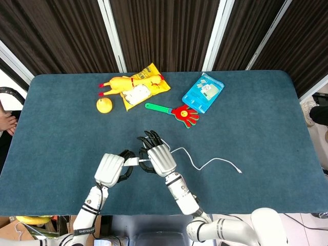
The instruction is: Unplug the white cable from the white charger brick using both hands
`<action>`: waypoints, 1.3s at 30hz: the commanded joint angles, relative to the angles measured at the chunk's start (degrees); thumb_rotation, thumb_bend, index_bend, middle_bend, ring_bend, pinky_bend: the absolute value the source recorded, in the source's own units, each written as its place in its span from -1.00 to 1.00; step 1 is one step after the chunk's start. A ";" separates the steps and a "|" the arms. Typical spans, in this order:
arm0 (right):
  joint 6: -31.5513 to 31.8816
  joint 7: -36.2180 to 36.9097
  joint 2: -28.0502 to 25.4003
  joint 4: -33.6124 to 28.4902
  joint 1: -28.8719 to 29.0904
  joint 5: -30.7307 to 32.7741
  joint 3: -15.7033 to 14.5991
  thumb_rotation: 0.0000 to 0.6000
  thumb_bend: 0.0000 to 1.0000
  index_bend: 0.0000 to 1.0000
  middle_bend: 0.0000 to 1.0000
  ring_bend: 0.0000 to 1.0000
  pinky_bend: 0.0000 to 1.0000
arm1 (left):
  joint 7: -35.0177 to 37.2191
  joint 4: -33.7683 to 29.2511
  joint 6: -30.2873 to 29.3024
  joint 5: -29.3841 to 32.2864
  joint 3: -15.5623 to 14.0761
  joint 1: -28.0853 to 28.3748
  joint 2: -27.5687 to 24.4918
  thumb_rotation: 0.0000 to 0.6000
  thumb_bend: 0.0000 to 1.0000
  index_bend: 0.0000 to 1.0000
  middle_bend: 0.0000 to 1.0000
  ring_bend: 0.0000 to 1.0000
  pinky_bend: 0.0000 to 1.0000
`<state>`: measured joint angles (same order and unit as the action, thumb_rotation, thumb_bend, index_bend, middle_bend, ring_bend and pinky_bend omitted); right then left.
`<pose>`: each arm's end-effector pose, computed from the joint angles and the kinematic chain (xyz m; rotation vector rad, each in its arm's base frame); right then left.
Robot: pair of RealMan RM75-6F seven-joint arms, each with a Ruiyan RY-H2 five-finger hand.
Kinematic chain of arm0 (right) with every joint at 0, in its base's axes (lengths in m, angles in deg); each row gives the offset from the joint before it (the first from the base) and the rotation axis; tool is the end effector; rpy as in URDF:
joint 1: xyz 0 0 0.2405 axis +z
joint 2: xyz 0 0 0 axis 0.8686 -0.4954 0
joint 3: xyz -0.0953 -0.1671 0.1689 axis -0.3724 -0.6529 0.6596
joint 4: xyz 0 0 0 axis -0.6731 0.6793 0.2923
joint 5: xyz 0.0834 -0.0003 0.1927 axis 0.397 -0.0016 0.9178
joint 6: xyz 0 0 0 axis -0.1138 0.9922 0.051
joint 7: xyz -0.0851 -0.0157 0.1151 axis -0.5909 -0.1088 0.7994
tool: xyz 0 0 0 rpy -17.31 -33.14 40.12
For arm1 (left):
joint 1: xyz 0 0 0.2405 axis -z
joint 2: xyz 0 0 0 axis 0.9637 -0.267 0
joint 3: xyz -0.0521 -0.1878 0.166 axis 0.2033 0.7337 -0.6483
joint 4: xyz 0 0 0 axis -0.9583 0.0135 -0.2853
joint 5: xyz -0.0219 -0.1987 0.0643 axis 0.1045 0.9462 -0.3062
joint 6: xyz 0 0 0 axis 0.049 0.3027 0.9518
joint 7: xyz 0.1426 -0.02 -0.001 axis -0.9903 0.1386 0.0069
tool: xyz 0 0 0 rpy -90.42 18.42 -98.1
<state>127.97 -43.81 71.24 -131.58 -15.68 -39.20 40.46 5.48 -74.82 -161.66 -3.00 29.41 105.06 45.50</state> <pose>-0.0264 -0.3023 -0.1083 1.7223 -0.9648 1.4545 -0.1160 0.2596 -0.0161 -1.7311 -0.9083 -1.1452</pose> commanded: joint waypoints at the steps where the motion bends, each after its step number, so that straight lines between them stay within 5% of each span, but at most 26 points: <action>1: -0.17 -0.70 -0.25 -0.24 0.04 0.14 -0.11 1.00 0.36 0.70 -0.42 -0.90 -1.00 | 0.07 0.06 -0.08 -0.20 0.06 -0.01 -0.06 1.00 0.22 0.56 0.71 1.00 1.00; 27: -1.32 -3.23 -5.02 -2.53 -0.68 0.68 -1.63 1.00 0.40 0.70 -0.42 -0.90 -1.00 | 4.55 3.72 0.82 -3.57 1.14 0.79 -3.10 1.00 0.29 0.57 0.74 1.00 1.00; 39: -4.86 -7.15 -10.65 5.54 -3.53 3.29 -5.37 1.00 0.40 0.70 -0.42 -0.90 -1.00 | 13.15 18.06 8.39 0.79 0.15 1.69 -1.39 1.00 0.16 0.54 0.68 0.98 1.00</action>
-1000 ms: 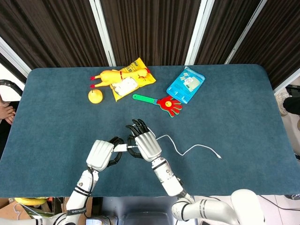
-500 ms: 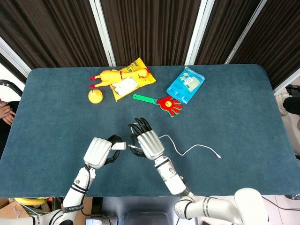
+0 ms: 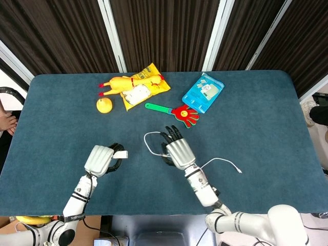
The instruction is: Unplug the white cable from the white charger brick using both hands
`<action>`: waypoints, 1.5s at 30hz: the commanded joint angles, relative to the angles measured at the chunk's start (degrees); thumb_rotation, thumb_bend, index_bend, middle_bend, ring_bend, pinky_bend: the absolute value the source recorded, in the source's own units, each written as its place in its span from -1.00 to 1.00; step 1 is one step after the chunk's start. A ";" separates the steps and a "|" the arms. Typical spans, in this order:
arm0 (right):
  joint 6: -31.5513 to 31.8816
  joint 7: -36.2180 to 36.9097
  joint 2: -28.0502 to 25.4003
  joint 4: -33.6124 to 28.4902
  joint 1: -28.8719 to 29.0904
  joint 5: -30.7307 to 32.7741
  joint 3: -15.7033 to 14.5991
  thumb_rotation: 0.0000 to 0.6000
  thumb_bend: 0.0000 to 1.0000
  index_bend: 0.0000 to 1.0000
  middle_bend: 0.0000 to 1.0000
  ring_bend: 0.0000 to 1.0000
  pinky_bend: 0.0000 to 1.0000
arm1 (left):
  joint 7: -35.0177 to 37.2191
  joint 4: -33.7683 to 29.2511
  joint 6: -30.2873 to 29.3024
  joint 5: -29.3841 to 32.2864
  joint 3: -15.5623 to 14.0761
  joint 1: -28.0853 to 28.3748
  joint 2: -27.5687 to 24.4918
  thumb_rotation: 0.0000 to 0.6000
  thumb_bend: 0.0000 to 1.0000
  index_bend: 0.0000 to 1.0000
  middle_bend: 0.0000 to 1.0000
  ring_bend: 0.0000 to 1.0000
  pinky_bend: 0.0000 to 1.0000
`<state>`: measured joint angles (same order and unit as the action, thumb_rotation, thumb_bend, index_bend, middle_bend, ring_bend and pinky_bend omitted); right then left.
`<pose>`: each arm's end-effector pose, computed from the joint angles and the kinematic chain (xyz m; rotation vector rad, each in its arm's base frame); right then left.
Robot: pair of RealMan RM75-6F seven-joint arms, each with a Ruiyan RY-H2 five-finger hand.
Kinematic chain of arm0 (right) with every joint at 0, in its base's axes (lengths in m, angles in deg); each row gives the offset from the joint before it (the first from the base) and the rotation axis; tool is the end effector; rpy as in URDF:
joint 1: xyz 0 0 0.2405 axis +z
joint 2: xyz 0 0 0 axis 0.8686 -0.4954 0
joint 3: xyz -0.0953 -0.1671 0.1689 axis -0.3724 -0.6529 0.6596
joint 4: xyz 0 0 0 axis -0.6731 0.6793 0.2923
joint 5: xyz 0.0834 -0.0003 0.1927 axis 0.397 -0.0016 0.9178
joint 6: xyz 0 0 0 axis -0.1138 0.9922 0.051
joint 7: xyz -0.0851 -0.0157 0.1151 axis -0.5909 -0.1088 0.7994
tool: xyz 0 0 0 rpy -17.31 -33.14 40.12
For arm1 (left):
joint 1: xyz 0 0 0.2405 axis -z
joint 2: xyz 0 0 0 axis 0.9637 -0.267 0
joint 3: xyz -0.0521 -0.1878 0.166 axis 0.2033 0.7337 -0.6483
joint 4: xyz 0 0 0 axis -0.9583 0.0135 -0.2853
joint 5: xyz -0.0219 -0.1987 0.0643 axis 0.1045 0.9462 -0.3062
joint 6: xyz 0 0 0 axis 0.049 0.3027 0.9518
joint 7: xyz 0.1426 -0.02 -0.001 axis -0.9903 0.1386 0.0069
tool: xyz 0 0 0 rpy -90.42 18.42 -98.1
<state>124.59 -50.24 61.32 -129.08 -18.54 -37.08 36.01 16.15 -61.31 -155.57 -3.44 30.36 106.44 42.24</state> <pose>-0.1044 -0.3310 -0.0839 1.8009 -0.7460 1.1277 -0.1709 0.3008 -0.0103 -1.7456 -0.8676 -1.0316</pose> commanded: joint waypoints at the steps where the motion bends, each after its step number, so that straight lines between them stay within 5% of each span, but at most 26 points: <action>1: -1.88 -0.71 -0.72 4.04 -0.79 1.44 -1.10 1.00 0.40 0.70 -0.42 -0.90 -1.00 | 3.03 5.68 2.68 1.38 -0.89 0.36 2.41 1.00 0.16 0.53 0.66 0.96 1.00; 7: -3.67 -0.13 -0.10 8.58 -1.00 2.83 -1.25 1.00 0.40 0.56 -0.42 -0.90 -1.00 | 4.57 10.17 5.57 2.05 -1.64 0.99 3.94 1.00 0.11 0.29 0.39 0.77 0.97; 10: -4.32 0.67 -0.29 8.94 -0.99 2.90 -1.37 1.00 0.39 0.37 -0.43 -0.90 -1.00 | 5.12 11.38 6.48 2.34 -1.73 1.16 4.17 1.00 0.06 0.06 0.13 0.46 0.72; 17: -4.27 1.79 -2.89 5.62 -1.45 2.38 -1.55 1.00 0.21 -0.54 -0.70 -0.93 -1.00 | 6.51 10.00 6.52 2.44 -1.24 1.04 2.69 1.00 0.01 -0.33 -0.28 -0.21 0.25; 23: -4.46 0.00 -7.84 -1.40 -2.76 3.34 -1.84 1.00 0.02 -0.98 -0.88 -1.00 -1.00 | 6.09 5.29 6.89 2.44 -1.87 0.55 -0.94 1.00 -0.06 -0.45 -0.47 -0.49 -0.02; 33: -0.57 -0.65 -27.26 -25.96 -9.57 1.97 -5.77 1.00 -0.52 -1.00 -1.00 -1.00 -1.00 | 10.34 -7.69 0.74 -4.00 -3.56 -2.96 -12.24 1.00 -0.09 -0.64 -0.70 -0.73 -0.35; 39: 6.12 -2.87 -41.59 -40.01 -17.38 0.52 -11.27 1.00 -0.59 -1.00 -1.00 -1.00 -1.00 | 18.14 -11.55 -5.61 -12.40 -7.84 -7.43 -20.95 1.00 -0.09 -0.74 -0.77 -0.87 -0.59; 45: 22.63 1.43 -44.95 -39.30 -29.68 -5.58 -16.20 1.00 -0.58 -1.00 -1.00 -1.00 -1.00 | 23.27 -5.36 -16.08 -17.07 -11.40 -14.70 -22.93 1.00 -0.09 -0.88 -0.96 -1.00 -0.85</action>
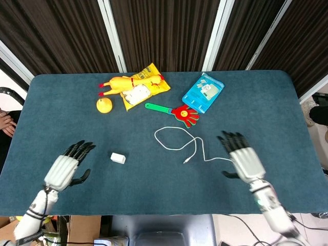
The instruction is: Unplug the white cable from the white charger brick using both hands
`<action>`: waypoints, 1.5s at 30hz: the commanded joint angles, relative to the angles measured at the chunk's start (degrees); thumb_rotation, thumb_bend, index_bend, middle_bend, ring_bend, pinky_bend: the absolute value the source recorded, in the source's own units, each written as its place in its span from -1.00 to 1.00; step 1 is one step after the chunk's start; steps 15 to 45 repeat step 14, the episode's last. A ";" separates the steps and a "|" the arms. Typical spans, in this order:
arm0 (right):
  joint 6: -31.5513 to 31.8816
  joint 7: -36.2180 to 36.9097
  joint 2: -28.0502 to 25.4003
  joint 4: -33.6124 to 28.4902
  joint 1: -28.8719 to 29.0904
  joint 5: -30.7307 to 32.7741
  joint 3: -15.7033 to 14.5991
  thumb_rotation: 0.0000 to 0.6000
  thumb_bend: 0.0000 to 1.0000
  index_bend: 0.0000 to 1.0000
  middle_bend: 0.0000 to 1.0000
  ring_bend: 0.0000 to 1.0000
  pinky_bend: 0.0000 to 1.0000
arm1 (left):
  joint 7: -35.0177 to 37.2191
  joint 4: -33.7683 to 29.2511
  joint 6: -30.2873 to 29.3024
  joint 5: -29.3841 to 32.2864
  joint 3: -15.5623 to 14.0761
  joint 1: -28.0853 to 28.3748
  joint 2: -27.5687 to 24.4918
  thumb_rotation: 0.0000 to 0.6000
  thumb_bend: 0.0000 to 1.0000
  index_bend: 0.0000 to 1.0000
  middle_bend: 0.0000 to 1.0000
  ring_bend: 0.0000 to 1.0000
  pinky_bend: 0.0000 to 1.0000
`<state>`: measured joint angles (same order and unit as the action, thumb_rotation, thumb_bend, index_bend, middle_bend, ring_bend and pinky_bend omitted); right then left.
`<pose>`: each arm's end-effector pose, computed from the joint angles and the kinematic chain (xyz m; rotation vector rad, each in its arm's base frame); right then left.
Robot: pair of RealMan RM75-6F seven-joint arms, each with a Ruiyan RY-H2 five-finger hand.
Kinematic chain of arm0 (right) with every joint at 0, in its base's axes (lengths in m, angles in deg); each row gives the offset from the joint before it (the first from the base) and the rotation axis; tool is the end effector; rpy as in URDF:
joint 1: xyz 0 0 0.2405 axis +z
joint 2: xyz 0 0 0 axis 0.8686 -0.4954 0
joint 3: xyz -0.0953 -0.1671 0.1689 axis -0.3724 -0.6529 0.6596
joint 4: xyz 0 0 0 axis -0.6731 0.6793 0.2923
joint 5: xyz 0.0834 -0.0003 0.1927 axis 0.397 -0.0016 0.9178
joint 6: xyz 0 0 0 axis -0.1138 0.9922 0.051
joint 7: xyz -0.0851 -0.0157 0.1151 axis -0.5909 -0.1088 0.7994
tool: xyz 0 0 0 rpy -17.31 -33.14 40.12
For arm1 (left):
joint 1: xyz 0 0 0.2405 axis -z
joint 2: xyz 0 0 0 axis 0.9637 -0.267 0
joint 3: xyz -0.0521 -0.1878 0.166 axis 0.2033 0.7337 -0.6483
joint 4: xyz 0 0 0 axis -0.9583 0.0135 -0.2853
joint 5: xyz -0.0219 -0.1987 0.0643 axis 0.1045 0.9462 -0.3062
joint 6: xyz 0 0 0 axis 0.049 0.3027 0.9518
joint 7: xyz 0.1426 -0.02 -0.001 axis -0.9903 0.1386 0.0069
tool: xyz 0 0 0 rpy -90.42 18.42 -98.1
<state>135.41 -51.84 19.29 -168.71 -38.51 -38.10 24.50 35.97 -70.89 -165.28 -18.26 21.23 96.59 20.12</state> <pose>-0.2161 -0.2406 0.0980 1.6732 -0.8289 0.8803 -0.2318 0.2418 0.0934 -1.7323 -0.9139 -1.1103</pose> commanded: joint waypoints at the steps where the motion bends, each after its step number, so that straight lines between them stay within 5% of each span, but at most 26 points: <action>1: 14.06 4.56 -2.79 1.53 -11.71 -4.99 -5.40 1.00 -0.58 -1.00 -1.00 -1.00 -1.00 | 4.40 5.87 -8.04 -2.38 -2.48 -6.04 -0.37 1.00 -0.09 -0.90 -0.98 -1.00 -0.88; 8: 21.57 12.73 -3.72 6.14 -18.71 -6.47 -5.84 1.00 -0.60 -1.00 -1.00 -1.00 -1.00 | 10.39 10.85 -8.42 0.09 -3.50 -9.53 -2.51 1.00 -0.09 -0.97 -1.00 -1.00 -0.90; 45: 18.41 11.93 -3.95 6.52 -18.51 -5.26 -4.78 1.00 -0.60 -1.00 -1.00 -1.00 -1.00 | 11.74 10.76 -6.66 -0.12 -3.63 -9.56 -4.10 1.00 -0.09 -0.97 -1.00 -1.00 -0.89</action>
